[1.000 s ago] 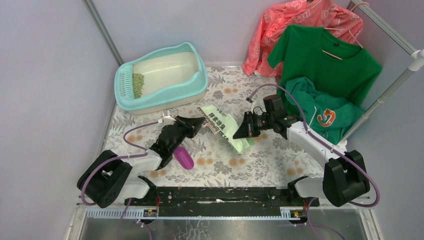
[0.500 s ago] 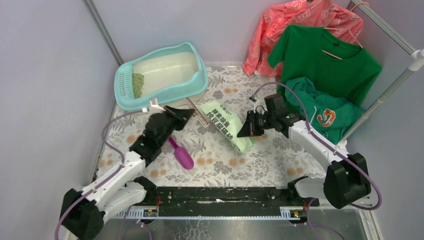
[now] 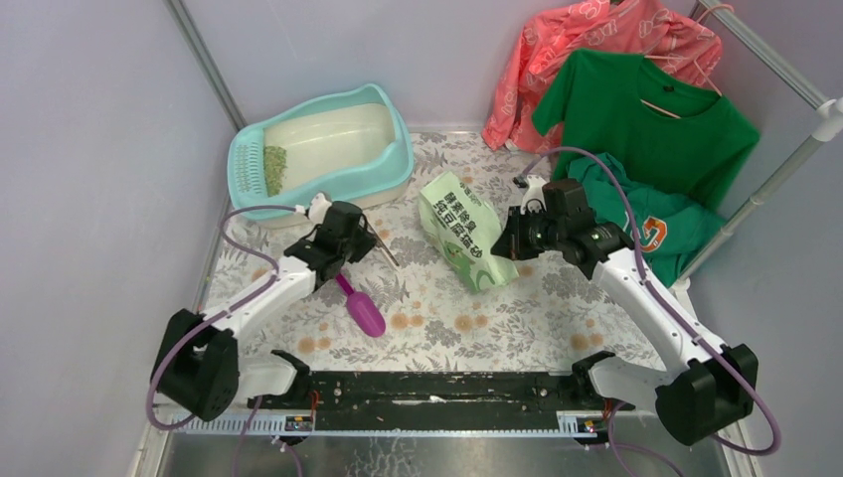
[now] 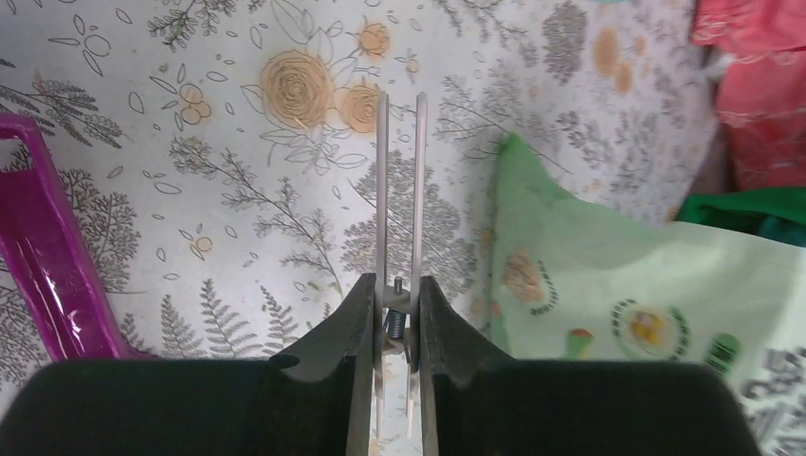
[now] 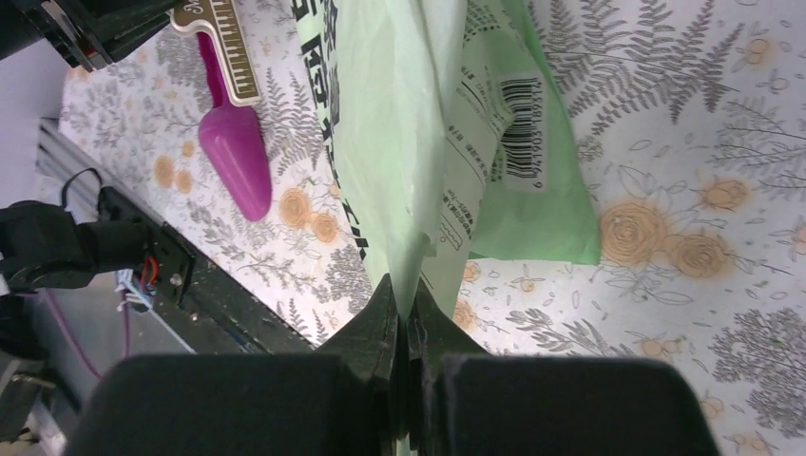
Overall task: Fill the litter box with clean litter
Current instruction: Remove the clamp from the cat litter bag, then place the clamp at the center of the board.
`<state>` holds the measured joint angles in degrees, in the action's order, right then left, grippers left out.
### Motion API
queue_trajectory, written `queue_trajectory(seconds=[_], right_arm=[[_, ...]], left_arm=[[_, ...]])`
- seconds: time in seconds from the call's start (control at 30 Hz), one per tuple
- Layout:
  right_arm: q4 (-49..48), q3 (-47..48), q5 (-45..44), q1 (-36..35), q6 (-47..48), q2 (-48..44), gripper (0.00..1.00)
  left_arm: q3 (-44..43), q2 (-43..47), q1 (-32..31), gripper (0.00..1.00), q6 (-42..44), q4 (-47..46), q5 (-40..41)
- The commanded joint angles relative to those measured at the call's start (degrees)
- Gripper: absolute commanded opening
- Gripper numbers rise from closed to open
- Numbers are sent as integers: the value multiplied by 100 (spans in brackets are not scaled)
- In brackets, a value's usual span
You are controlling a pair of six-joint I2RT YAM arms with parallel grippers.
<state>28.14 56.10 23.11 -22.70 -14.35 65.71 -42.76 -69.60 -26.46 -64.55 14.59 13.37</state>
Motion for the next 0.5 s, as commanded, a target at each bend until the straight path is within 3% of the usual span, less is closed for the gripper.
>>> queue_trajectory(seconds=[0.0, 0.2, 0.37, 0.47], right_arm=[[59, 288, -510, 47, 293, -230, 0], [65, 453, -756, -251, 398, -270, 0], [331, 778, -1533, -961, 630, -182, 0], [482, 964, -2103, -1325, 748, -86, 0]], left_arm=[[-294, -448, 61, 21, 286, -27, 321], [-507, -1037, 327, 23, 410, -389, 416], [-803, -1573, 630, 50, 628, -402, 122], [-814, -1542, 677, 58, 663, -379, -52]])
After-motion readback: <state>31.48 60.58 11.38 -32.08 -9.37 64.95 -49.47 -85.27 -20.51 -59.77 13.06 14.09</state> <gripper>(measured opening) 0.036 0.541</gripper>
